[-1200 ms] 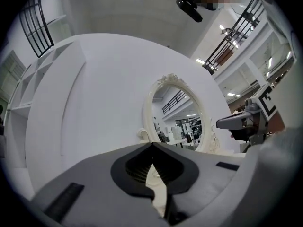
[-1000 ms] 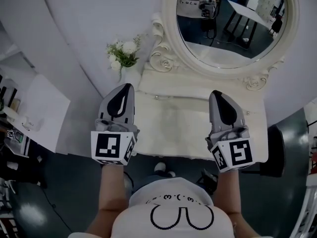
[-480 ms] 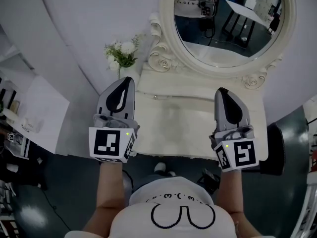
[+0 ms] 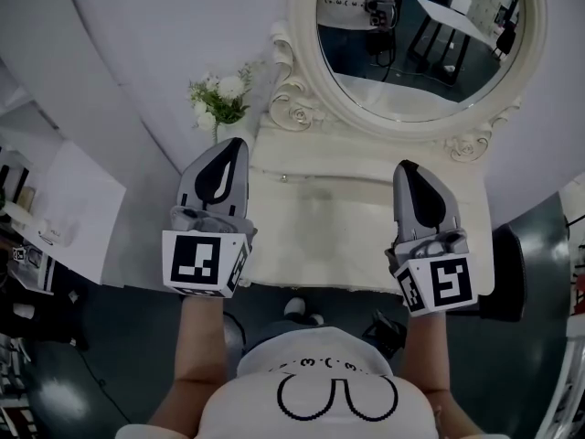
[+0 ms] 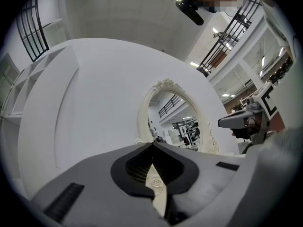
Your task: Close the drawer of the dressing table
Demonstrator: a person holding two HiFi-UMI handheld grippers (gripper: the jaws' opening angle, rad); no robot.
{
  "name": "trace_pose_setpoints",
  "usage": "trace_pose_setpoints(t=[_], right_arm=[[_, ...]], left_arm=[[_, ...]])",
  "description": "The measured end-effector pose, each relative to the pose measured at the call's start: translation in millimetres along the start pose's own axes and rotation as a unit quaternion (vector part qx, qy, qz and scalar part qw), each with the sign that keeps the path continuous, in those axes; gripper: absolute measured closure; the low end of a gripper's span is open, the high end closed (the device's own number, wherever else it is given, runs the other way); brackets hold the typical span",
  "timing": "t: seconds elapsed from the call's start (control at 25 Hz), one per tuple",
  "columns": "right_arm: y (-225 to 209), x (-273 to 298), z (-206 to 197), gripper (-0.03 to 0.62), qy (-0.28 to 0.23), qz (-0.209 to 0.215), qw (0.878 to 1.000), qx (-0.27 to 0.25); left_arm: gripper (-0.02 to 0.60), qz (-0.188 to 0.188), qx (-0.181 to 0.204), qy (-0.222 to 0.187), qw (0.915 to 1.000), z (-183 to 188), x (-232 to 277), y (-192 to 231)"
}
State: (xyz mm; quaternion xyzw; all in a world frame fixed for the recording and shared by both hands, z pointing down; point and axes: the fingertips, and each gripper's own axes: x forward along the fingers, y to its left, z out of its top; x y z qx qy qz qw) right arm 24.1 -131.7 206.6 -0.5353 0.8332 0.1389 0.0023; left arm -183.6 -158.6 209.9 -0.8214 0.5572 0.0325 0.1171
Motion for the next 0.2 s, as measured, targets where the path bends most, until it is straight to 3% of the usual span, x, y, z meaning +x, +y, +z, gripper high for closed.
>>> trace_pose_setpoints(t=[0.2], right_arm=[[-4.3, 1.9, -2.5, 0.595, -0.001, 0.001, 1.0, 0.0]], left_arm=[[0.583, -0.005, 0.004, 0.004, 1.0, 1.2, 5.5, -4.0]])
